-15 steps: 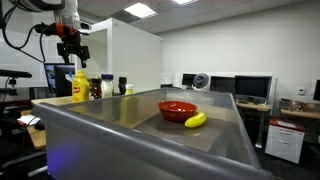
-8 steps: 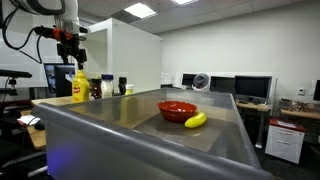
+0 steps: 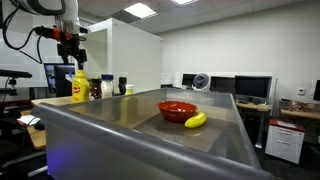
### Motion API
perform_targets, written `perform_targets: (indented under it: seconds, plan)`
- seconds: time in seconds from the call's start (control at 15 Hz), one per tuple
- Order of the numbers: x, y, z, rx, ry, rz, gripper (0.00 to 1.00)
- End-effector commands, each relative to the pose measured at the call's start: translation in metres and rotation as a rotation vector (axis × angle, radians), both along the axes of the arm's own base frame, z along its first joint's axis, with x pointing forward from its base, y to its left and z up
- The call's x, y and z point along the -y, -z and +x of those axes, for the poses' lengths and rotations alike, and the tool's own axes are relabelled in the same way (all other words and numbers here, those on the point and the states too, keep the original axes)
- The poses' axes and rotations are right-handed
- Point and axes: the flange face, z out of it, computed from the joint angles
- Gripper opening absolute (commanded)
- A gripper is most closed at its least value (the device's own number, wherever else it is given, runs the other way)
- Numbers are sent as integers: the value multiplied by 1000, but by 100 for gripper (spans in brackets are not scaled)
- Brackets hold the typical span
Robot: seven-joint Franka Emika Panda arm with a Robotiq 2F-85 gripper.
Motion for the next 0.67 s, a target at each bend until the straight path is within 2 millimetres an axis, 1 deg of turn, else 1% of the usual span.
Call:
perform_targets:
  seconds: [0.0,0.27,0.4,0.47,0.6]
  plan:
    - [0,0,1,4,16,12,100]
    - [4,1,2,-8,111,-16,100]
    - [5,1,1,-45,80,-32,100]
    - [4,1,1,-20,67,-8,100]
    - [5,2,0,-29,68,-11,100]
